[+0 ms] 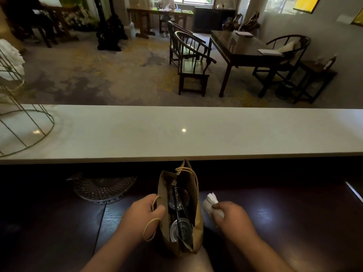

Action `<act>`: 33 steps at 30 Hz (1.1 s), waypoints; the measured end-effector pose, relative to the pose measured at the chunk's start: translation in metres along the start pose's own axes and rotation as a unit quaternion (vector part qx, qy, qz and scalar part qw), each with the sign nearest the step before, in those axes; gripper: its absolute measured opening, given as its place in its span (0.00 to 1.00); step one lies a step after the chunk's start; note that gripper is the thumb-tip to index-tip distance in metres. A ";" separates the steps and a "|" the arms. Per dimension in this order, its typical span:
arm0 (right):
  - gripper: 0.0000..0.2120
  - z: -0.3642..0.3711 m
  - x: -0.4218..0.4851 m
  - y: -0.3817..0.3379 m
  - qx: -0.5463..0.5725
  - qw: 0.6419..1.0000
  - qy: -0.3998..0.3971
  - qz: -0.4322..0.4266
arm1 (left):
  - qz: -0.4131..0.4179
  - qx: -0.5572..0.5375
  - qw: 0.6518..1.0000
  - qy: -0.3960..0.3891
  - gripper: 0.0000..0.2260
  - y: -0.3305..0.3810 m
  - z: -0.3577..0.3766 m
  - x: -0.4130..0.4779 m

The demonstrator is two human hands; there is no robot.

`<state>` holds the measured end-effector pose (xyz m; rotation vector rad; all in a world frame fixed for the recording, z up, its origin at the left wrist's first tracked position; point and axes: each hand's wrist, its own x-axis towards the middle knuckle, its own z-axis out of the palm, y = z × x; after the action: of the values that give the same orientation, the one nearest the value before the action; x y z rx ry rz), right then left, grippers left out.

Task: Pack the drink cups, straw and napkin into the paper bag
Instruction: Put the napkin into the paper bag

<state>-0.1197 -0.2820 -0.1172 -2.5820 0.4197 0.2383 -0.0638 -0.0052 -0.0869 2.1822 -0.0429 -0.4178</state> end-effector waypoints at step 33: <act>0.07 -0.084 0.002 -0.160 -0.288 0.900 -0.094 -0.313 | 0.022 0.030 0.999 -0.007 0.17 0.003 -0.003 0.003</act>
<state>-0.0567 -0.1940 0.0274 -3.0493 -0.6532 0.4179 -0.0601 -0.0055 -0.0837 2.2338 -0.1127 -0.4121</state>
